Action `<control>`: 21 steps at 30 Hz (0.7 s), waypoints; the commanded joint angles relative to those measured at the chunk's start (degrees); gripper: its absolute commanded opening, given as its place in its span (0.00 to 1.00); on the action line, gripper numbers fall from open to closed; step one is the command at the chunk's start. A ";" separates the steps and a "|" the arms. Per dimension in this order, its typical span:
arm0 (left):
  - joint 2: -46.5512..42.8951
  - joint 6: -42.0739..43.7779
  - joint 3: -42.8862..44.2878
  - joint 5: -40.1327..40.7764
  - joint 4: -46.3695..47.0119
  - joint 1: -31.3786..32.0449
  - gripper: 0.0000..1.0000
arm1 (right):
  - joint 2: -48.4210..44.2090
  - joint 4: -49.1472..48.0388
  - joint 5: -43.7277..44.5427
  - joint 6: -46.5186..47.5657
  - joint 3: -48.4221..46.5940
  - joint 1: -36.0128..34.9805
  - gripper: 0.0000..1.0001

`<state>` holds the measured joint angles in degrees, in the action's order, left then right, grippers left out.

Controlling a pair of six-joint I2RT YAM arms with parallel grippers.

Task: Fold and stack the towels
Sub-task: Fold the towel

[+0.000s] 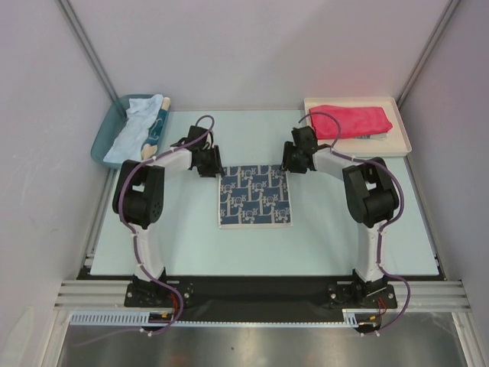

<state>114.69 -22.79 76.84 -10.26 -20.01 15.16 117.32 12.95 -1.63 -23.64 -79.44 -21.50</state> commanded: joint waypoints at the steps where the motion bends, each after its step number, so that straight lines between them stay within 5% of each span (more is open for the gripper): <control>1: 1.49 1.61 3.31 1.64 -0.91 -0.48 0.45 | 2.56 1.11 1.36 0.96 -2.56 0.23 0.48; 10: 3.96 0.81 3.85 2.44 -0.12 -0.39 0.42 | 4.23 1.11 1.63 0.70 -3.79 0.14 0.45; 21: 5.28 -0.24 2.62 1.47 1.99 -0.39 0.38 | 5.73 1.64 1.63 0.96 -5.20 -0.65 0.27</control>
<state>117.51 -22.65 79.75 -9.19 -17.69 14.98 120.92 12.29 -0.67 -23.40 -83.70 -21.61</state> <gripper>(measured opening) 0.384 0.289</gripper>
